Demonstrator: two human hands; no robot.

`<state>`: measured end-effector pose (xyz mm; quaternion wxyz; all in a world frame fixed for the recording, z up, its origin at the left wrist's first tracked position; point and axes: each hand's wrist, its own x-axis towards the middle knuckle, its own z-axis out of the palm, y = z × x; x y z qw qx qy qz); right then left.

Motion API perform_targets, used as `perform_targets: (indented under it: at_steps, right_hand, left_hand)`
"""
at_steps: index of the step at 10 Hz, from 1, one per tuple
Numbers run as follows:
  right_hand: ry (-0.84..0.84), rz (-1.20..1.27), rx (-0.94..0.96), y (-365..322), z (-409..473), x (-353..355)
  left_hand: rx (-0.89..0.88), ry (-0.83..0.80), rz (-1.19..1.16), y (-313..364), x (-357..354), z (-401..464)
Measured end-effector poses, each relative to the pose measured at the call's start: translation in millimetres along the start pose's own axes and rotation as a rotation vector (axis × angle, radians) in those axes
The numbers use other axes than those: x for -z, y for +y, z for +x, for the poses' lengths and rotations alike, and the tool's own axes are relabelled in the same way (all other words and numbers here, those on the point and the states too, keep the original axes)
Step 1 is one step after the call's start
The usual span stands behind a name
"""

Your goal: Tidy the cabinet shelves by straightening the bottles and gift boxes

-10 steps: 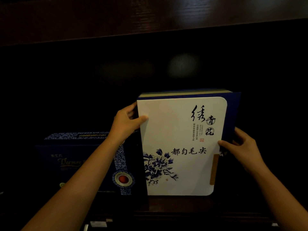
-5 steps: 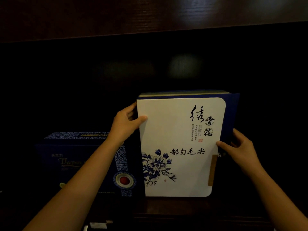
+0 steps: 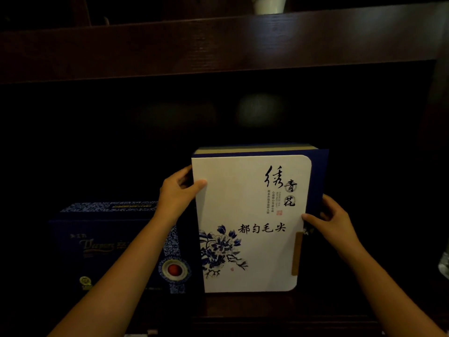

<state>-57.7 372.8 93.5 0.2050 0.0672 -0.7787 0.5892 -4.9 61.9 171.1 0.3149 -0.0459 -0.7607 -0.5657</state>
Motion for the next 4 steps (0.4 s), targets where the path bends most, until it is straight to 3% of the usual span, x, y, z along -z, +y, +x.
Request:
perform_targets:
  at_steps: [2,3,4]
  right_hand:
    - [-0.042,-0.095,-0.066,-11,4,3]
    - [-0.21,-0.38,-0.154,-28,12,16]
    - [-0.285,-0.556,-0.156,-59,25,31]
  left_hand:
    - [0.119,0.031,0.055,10,2,-7]
    - [0.327,-0.209,0.249,31,18,-3]
    - [0.339,-0.321,0.477,57,33,4]
